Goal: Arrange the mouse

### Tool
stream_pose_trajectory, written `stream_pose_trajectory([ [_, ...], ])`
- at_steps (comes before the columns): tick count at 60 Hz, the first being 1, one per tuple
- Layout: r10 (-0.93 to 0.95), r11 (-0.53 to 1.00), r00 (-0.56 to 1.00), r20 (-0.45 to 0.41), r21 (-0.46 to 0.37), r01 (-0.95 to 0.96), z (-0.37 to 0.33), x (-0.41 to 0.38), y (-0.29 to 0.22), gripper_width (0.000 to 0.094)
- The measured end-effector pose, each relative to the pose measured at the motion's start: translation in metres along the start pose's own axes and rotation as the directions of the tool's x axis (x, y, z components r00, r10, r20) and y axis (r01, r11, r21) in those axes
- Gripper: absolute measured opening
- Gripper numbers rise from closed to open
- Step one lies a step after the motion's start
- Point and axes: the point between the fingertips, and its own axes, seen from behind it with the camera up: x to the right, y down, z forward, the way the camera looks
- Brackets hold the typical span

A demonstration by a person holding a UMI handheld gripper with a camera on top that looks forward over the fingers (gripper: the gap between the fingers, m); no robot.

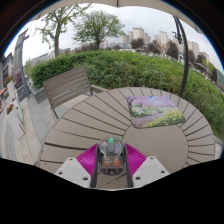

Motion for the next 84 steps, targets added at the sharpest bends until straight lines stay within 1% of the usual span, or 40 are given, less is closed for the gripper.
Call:
stream_pose_trajectory([
  [3,0.0,0.999,1.0,-0.005,0.033,0.0,-0.003,0.012,-0.03,0.0411],
  [7,-0.003,0.995,1.0,-0.009,0.098,0.004,-0.006,0.033,-0.083,0.0411],
  [11,-0.003,0.989,1.0,-0.028,0.145,0.007,0.002,0.061,-0.134,0.041],
  [16,-0.016,0.984,0.998,-0.067,0.175,0.028,0.023,0.104,-0.184,0.0396],
  [20,-0.013,0.983,0.994,-0.111,0.179,0.033,0.052,0.141,-0.205,0.0385],
  [24,0.005,0.988,0.993,-0.116,0.155,0.013,0.088,0.166,-0.207,0.0384],
  [27,0.0,0.992,0.993,-0.119,0.128,0.016,0.111,0.183,-0.199,0.0384],
  [36,-0.056,0.997,0.994,-0.097,0.043,0.06,0.172,0.2,-0.155,0.0384],
  [39,-0.06,0.997,0.994,-0.087,0.039,0.063,0.18,0.201,-0.145,0.0386],
  [42,-0.047,0.998,0.994,-0.098,0.025,0.05,0.185,0.207,-0.135,0.045],
  [44,-0.033,0.999,0.994,-0.103,-0.007,0.033,0.188,0.209,-0.125,0.0476],
  [45,-0.024,1.0,0.994,-0.104,-0.017,0.022,0.189,0.211,-0.122,0.051],
  [46,-0.013,1.0,0.994,-0.106,-0.02,0.011,0.186,0.213,-0.122,0.0576],
  [47,-0.003,1.0,0.994,-0.112,-0.019,0.001,0.184,0.215,-0.124,0.0668],
  [48,0.001,1.0,0.993,-0.115,-0.021,-0.003,0.18,0.216,-0.124,0.0783],
  [49,0.003,1.0,0.993,-0.119,-0.021,-0.005,0.176,0.218,-0.126,0.087],
  [51,0.001,1.0,0.992,-0.123,-0.016,-0.003,0.166,0.221,-0.132,0.0816],
  [56,-0.01,1.0,0.995,-0.103,-0.016,0.008,0.127,0.22,-0.144,0.0863],
  [65,-0.02,0.999,0.997,-0.069,-0.04,0.017,0.018,0.207,-0.141,0.0861],
  [76,-0.084,0.993,0.995,-0.058,-0.092,0.079,-0.116,0.184,-0.093,0.086],
  [84,-0.1,0.987,0.993,-0.068,-0.129,0.091,-0.176,0.161,-0.041,0.0853],
])
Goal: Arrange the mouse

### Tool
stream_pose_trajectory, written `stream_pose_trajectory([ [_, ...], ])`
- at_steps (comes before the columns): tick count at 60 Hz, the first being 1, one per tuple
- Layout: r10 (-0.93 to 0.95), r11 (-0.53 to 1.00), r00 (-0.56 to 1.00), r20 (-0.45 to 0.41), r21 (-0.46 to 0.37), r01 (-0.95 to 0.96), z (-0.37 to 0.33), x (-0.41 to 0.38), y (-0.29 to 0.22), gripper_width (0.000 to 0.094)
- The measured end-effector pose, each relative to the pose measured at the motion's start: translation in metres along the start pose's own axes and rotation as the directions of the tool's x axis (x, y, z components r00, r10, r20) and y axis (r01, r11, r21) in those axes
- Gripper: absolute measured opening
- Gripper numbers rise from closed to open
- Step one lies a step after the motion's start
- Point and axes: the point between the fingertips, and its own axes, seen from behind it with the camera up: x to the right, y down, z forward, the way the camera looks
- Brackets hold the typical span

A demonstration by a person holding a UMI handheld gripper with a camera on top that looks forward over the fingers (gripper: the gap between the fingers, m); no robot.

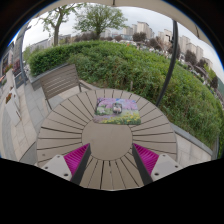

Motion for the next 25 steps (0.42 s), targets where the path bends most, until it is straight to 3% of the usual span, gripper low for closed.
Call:
stream_pose_trajectory([
  [13,0.027,0.999,0.999,-0.025,-0.043,-0.028,-0.041,-0.033,0.061,0.085],
  [25,0.063,0.997,0.997,-0.043,-0.039,-0.065,-0.059,-0.051,0.073,0.0852],
])
